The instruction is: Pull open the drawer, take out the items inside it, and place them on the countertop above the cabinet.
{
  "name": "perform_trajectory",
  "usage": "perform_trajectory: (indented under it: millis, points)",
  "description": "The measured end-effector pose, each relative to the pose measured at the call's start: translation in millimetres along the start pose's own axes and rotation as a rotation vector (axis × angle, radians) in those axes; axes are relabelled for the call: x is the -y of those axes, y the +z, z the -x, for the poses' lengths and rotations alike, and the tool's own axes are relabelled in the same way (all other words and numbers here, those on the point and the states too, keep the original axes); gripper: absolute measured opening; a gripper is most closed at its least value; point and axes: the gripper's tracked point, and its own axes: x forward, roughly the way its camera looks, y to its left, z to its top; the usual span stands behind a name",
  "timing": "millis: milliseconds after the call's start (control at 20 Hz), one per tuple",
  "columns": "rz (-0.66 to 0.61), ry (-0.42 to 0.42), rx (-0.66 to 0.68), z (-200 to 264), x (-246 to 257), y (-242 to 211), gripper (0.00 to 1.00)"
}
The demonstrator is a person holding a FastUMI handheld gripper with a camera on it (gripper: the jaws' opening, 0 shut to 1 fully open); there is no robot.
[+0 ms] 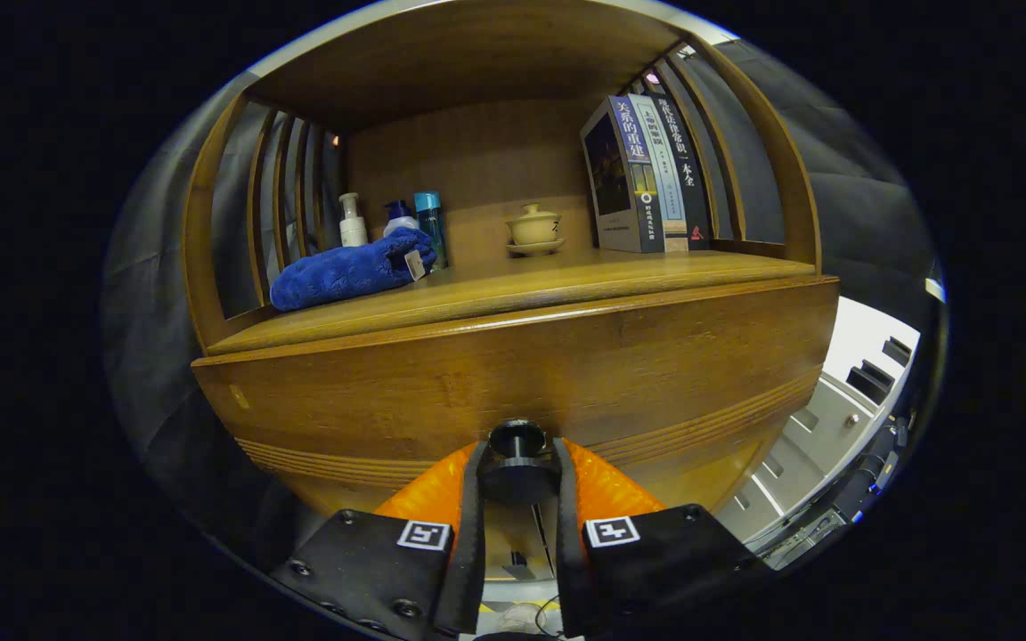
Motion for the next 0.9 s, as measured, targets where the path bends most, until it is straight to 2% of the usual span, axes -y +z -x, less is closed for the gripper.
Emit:
perform_trajectory:
  millis: [600, 900]
  points:
    - [0.078, -0.030, -0.004, 77, 3, -19, 0.42]
    - [0.074, -0.030, -0.029, 116, 6, -35, 0.41]
